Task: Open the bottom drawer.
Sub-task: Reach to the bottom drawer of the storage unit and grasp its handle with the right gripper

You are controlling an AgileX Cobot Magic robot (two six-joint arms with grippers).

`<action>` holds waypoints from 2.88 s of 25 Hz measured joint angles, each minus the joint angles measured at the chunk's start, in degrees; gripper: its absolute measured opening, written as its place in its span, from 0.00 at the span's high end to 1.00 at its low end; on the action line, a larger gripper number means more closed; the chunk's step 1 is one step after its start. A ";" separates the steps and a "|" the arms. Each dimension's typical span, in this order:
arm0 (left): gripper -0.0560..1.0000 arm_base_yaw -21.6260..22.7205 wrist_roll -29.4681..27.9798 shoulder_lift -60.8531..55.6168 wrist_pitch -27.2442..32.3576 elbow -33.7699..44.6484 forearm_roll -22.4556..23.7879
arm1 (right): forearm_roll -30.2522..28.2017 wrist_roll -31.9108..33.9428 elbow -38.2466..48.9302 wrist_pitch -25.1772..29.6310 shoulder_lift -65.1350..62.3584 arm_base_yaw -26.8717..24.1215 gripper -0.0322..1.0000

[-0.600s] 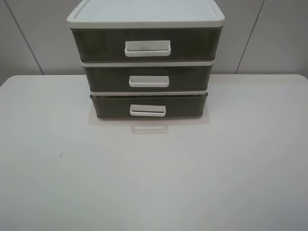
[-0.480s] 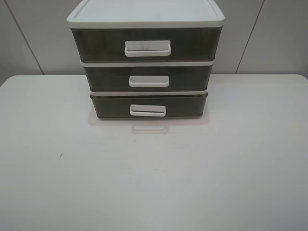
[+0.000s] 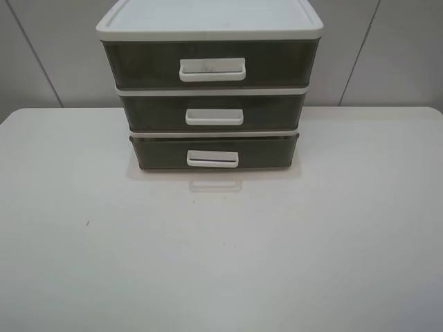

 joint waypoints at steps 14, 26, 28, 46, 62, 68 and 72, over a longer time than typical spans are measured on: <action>0.24 0.00 0.00 0.00 0.00 0.00 0.00 | -6.09 0.04 -9.25 -2.11 38.20 5.06 0.22; 0.24 0.00 0.00 0.00 0.00 0.00 0.00 | -30.94 0.04 -13.62 -10.50 56.76 36.04 0.22; 0.24 0.00 0.00 0.00 0.00 0.00 0.00 | -30.72 0.04 -13.62 -13.64 61.31 37.70 0.22; 0.24 0.00 0.00 0.00 0.00 0.00 0.00 | -27.39 0.04 -13.66 -46.44 89.39 40.25 0.22; 0.24 0.00 0.00 0.00 0.00 0.00 0.00 | -41.97 -4.56 -15.71 -58.24 103.35 44.90 0.24; 0.24 0.00 0.00 0.00 0.00 0.00 0.00 | -36.02 -12.07 -19.68 -59.78 104.96 43.24 0.24; 0.24 0.00 0.00 0.00 0.00 0.00 0.00 | -25.68 -24.32 -19.70 -63.37 105.47 43.00 0.24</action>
